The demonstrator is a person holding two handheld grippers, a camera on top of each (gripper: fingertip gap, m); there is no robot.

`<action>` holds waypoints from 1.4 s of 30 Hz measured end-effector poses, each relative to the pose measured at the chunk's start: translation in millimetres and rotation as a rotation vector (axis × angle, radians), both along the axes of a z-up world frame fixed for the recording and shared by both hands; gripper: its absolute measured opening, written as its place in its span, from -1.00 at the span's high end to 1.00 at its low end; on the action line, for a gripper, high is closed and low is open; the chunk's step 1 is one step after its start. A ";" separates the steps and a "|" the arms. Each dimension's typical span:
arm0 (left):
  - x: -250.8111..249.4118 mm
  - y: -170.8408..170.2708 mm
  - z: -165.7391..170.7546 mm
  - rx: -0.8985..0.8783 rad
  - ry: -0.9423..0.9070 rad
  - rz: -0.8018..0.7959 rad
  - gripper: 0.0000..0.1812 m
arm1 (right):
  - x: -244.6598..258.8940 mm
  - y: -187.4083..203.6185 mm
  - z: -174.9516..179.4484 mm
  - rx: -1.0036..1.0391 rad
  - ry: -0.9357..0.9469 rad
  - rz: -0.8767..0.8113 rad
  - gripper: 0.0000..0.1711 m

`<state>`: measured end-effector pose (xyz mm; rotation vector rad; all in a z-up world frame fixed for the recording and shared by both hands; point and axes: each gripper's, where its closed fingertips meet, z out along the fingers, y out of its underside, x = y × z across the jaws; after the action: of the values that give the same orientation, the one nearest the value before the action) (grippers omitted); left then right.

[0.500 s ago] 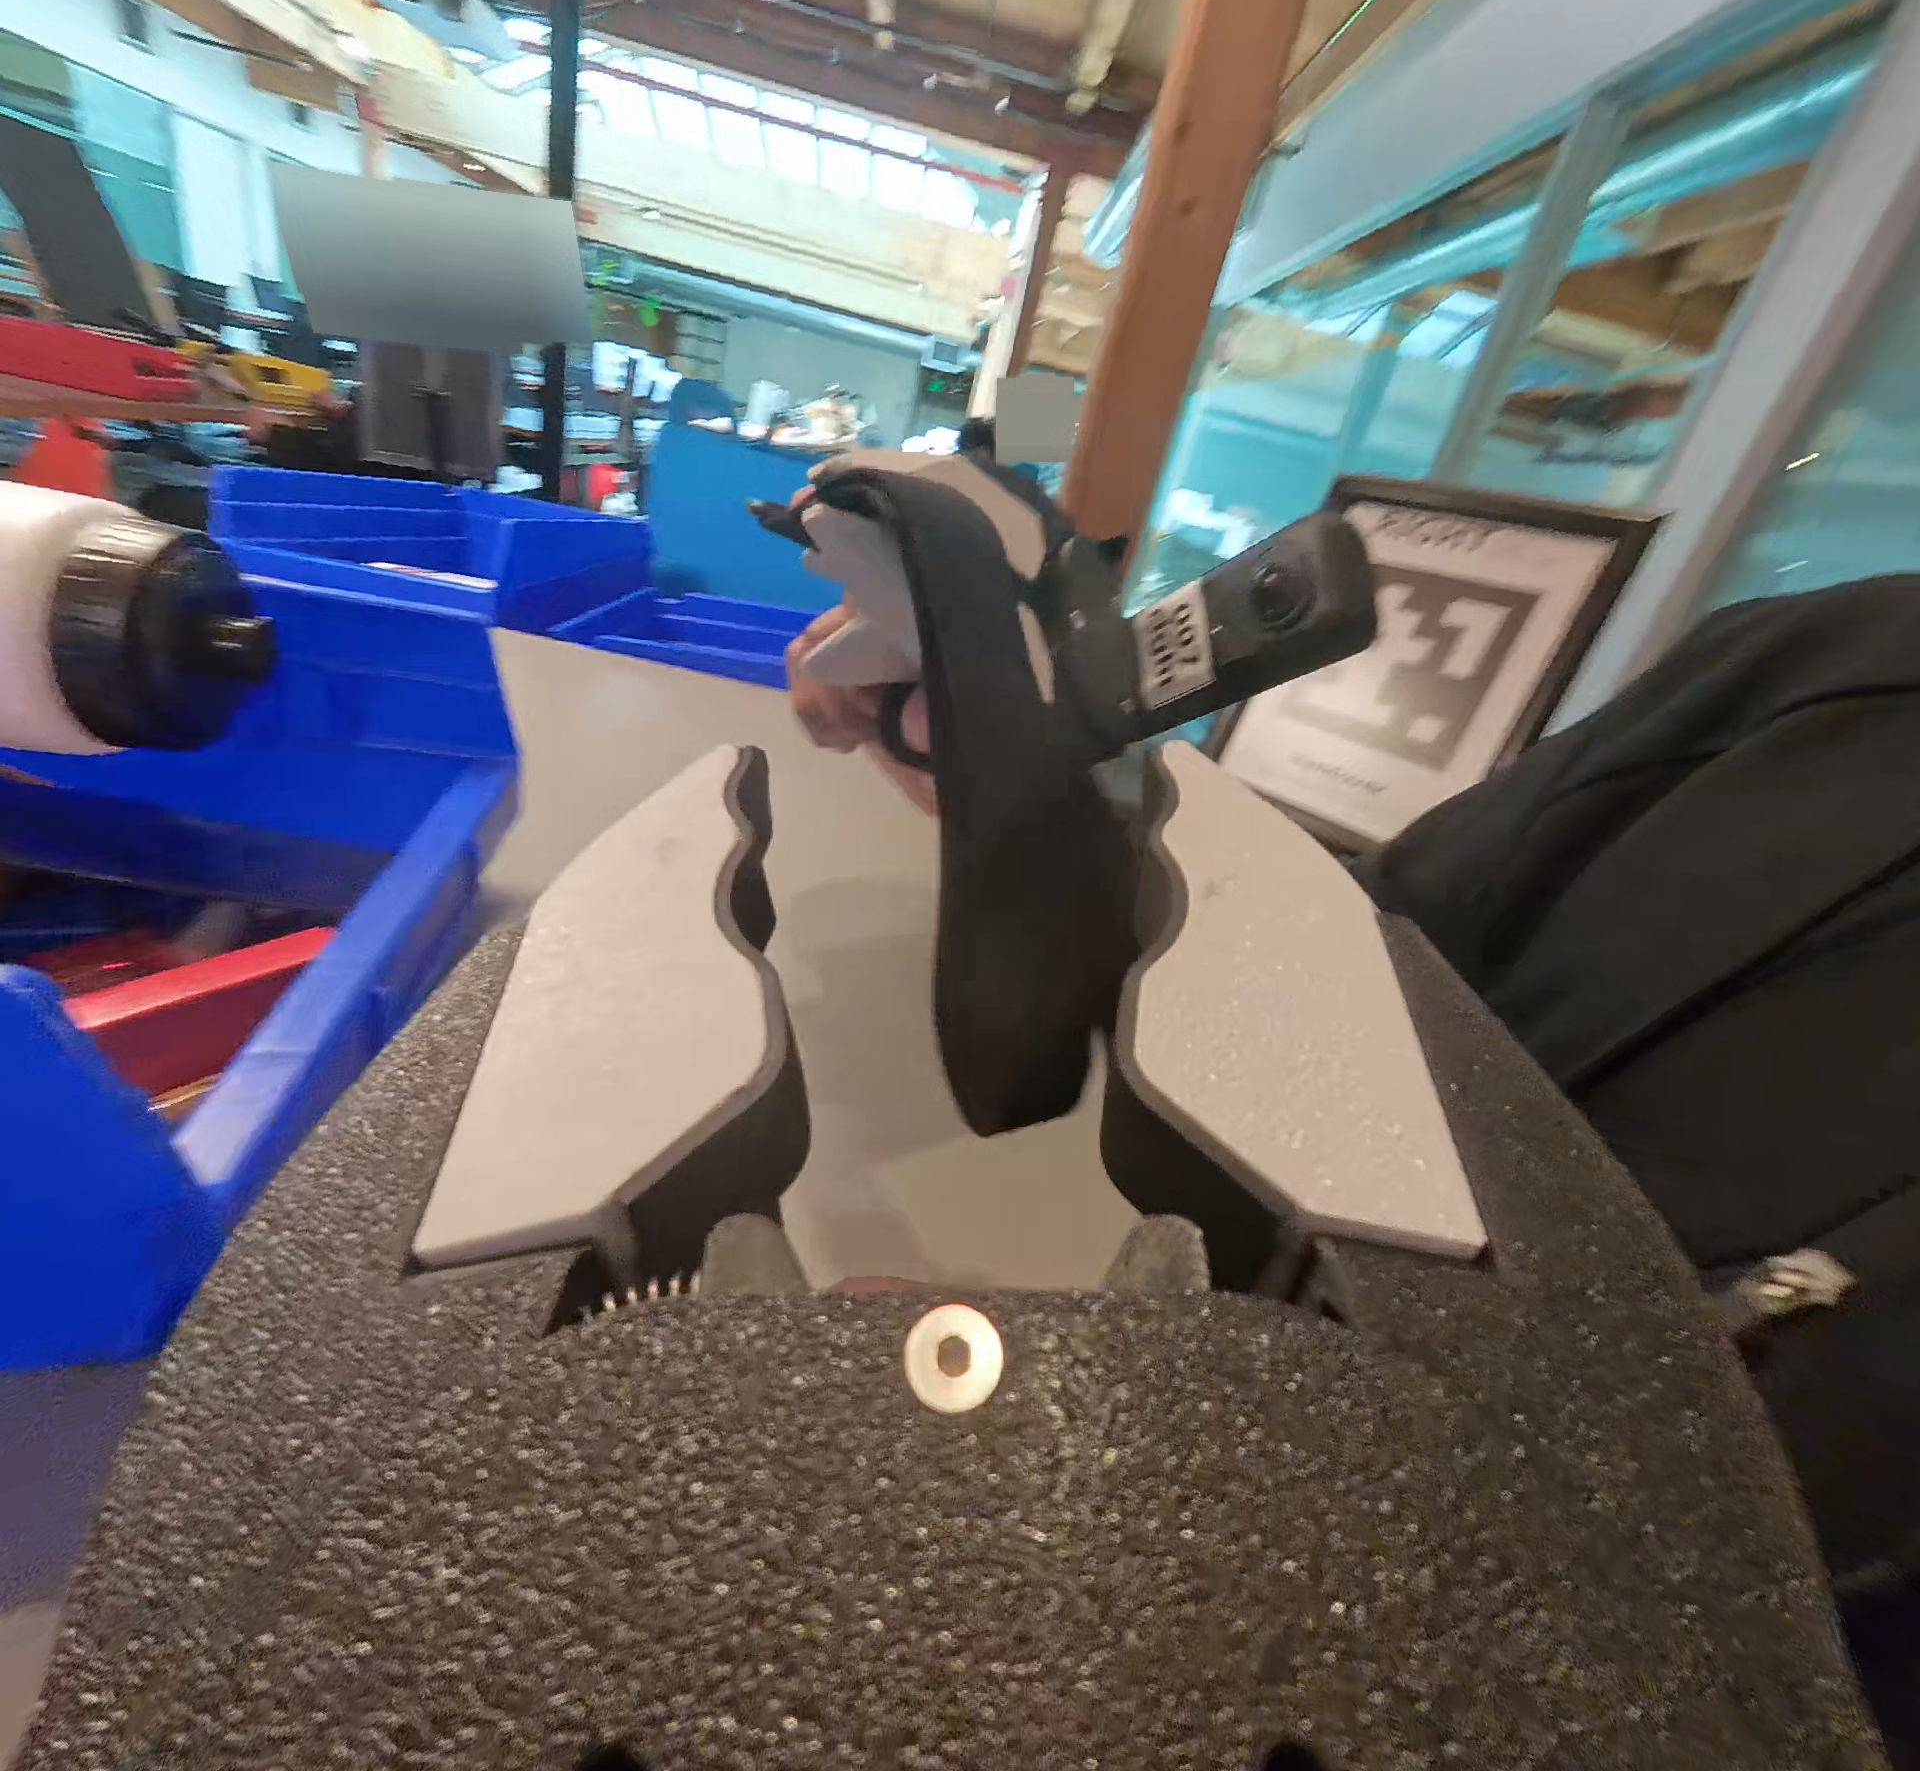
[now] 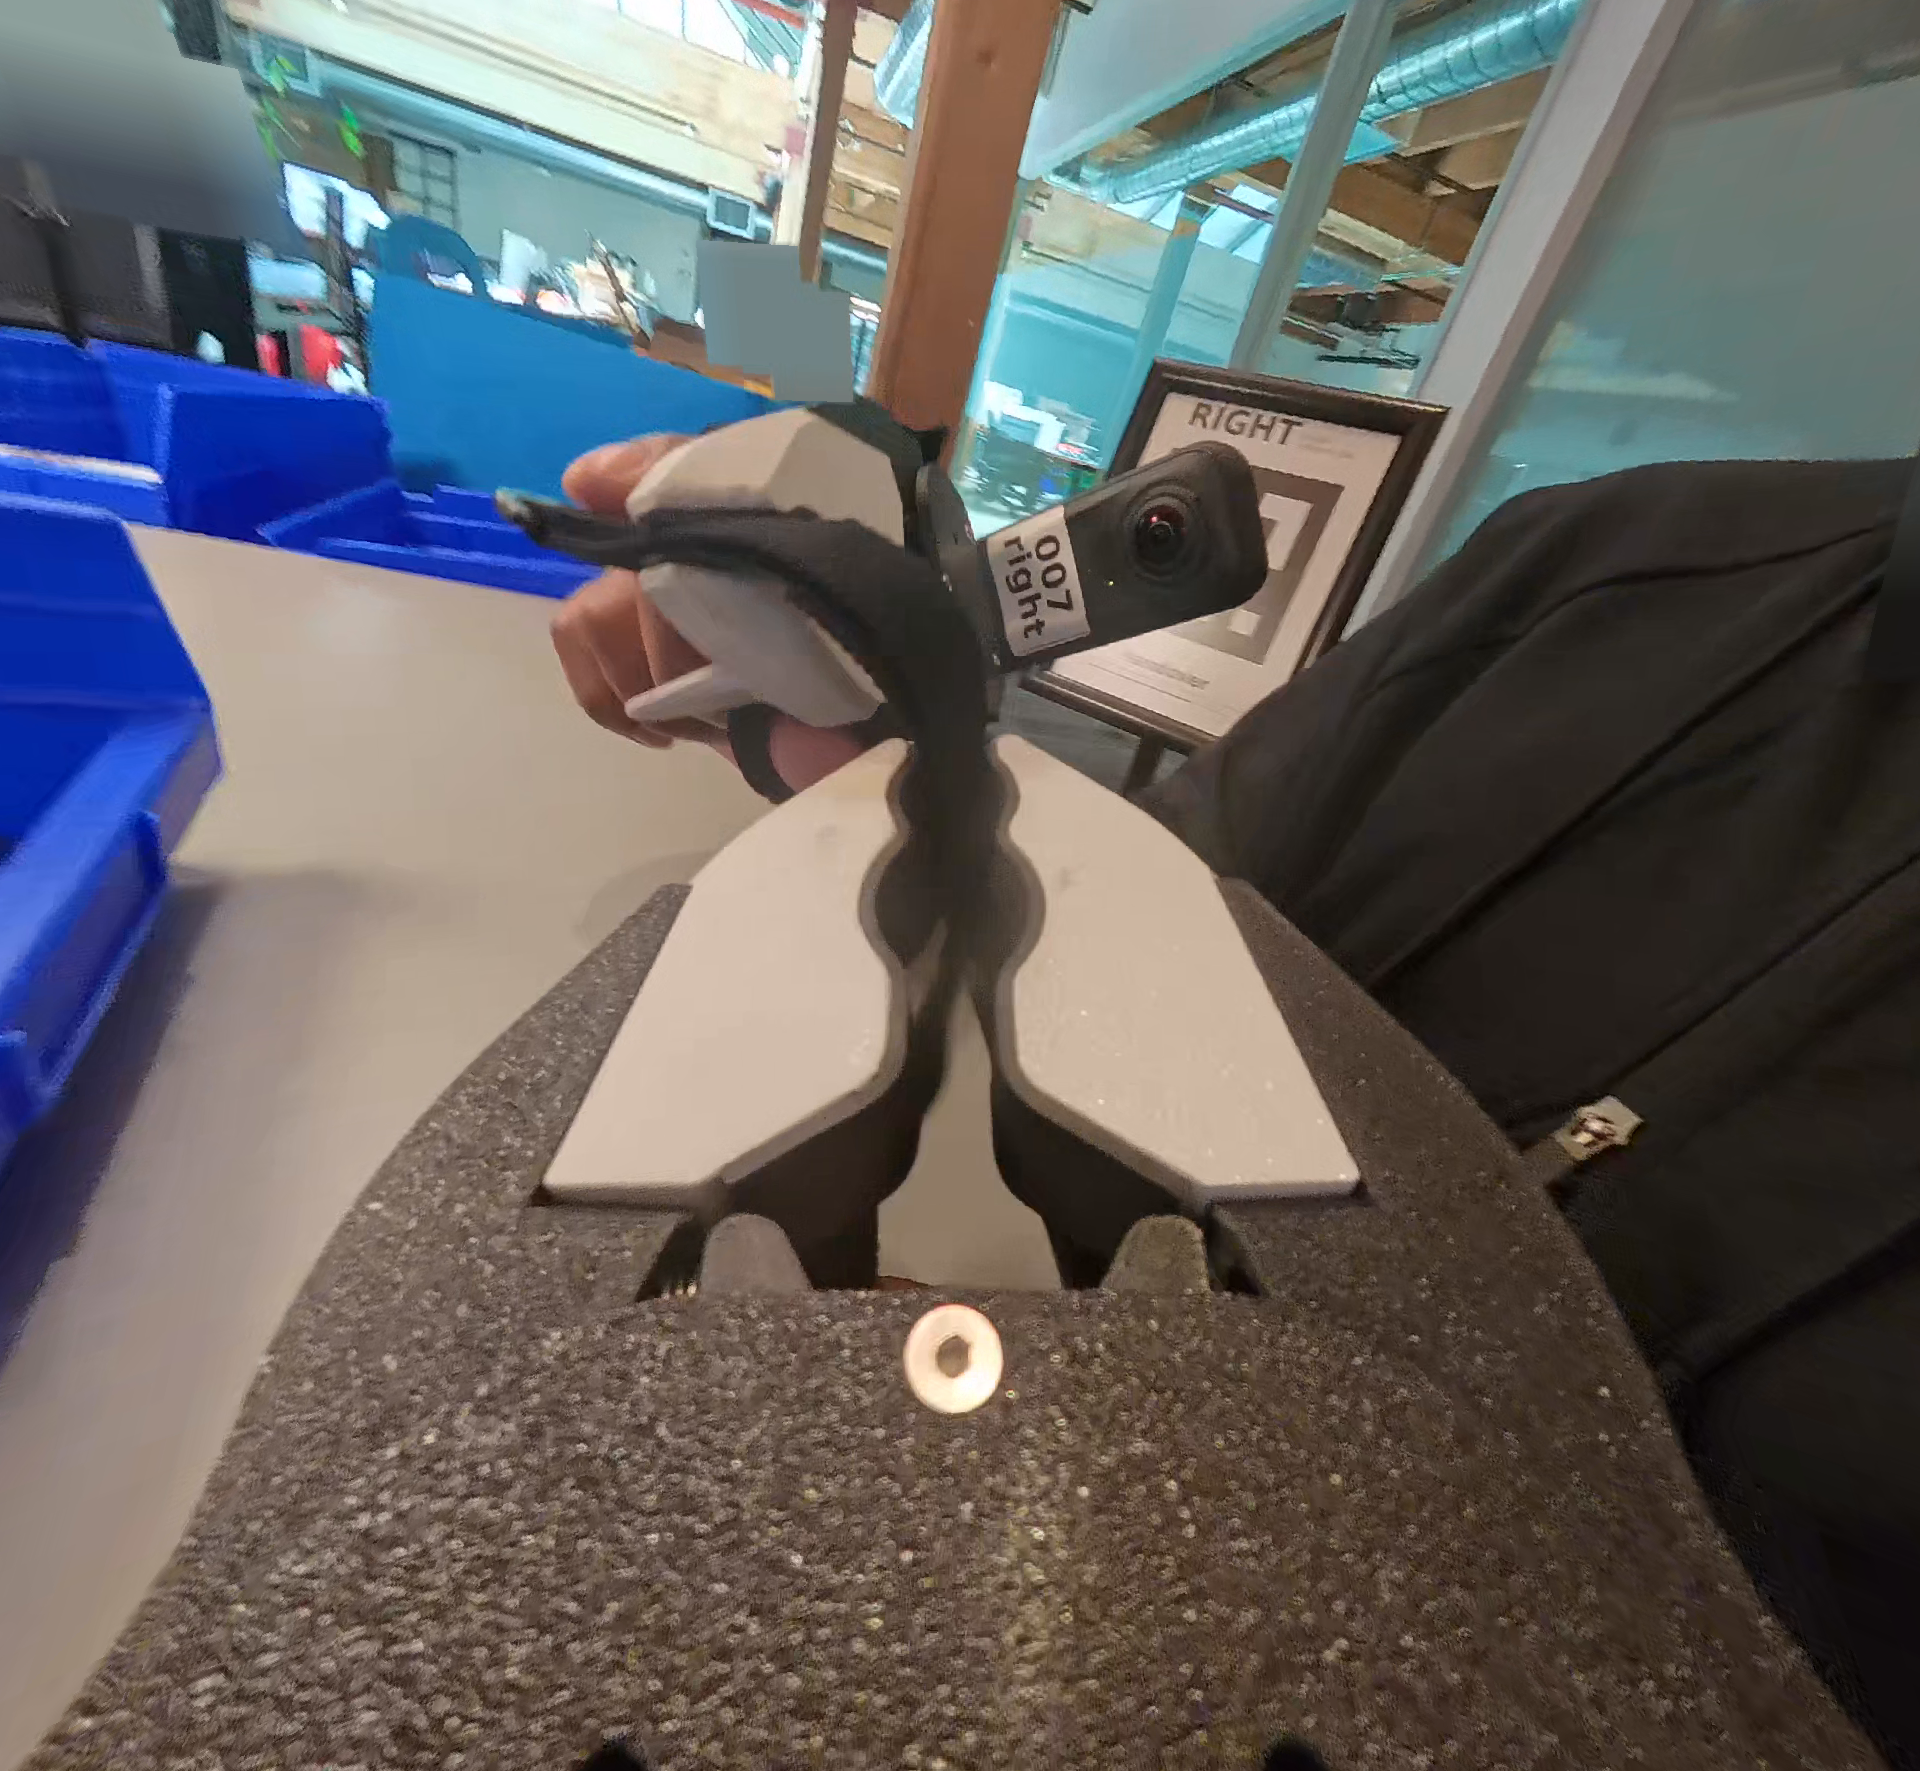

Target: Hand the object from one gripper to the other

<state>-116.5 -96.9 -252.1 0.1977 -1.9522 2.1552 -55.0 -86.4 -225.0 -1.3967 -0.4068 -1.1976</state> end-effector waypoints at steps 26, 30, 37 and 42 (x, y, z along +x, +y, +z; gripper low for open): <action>28.4 39.9 56.2 -0.272 -0.394 0.475 0.91 | -23.5 46.2 -20.0 0.039 0.651 0.278 0.22; 34.8 37.5 50.6 -0.227 -0.390 0.509 0.92 | -28.5 49.8 -24.9 0.013 0.654 0.295 0.47; 37.8 37.9 46.6 -0.220 -0.329 0.484 0.93 | -32.8 51.7 -29.8 -0.019 0.669 0.319 0.62; 35.3 38.8 48.3 -0.240 -0.323 0.468 0.92 | -29.8 49.7 -30.2 -0.018 0.682 0.313 0.54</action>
<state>-81.2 -58.1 -203.8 0.3062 -1.9278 2.8578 -84.8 -36.7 -255.2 -1.5894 -0.1411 -0.4202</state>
